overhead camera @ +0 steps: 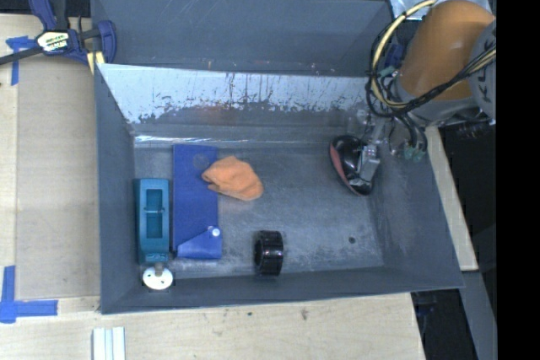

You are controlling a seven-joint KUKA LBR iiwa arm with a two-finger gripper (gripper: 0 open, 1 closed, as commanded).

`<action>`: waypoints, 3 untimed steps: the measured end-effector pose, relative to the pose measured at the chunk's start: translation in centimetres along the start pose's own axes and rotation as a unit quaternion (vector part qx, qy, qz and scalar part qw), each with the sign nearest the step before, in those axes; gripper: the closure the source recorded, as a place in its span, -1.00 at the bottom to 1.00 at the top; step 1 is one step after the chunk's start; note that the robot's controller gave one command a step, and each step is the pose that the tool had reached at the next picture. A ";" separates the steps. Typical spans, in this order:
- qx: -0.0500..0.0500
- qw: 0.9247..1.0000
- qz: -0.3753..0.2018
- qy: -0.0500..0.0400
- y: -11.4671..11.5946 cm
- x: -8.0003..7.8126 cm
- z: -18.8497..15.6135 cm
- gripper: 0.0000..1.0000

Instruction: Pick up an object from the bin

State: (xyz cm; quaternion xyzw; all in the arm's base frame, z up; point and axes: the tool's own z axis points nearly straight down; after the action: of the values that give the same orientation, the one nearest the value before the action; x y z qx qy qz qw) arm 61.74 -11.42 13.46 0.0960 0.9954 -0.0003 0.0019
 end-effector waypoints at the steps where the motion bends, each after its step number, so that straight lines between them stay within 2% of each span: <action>1: 0.000 1.000 -0.018 -0.005 0.3 0.5 3.9 -1.00; 2: 0.000 1.000 -0.007 0.001 -0.1 0.1 6.6 -1.00; 3: -0.001 0.997 0.080 0.002 -1.8 0.9 5.1 -1.00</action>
Offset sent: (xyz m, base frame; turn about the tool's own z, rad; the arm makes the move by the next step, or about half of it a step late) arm -0.0018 -0.0014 -0.0646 -0.0134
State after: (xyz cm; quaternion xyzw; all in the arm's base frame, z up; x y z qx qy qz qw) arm 60.53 -13.06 8.32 0.1756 0.9845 0.0015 0.0001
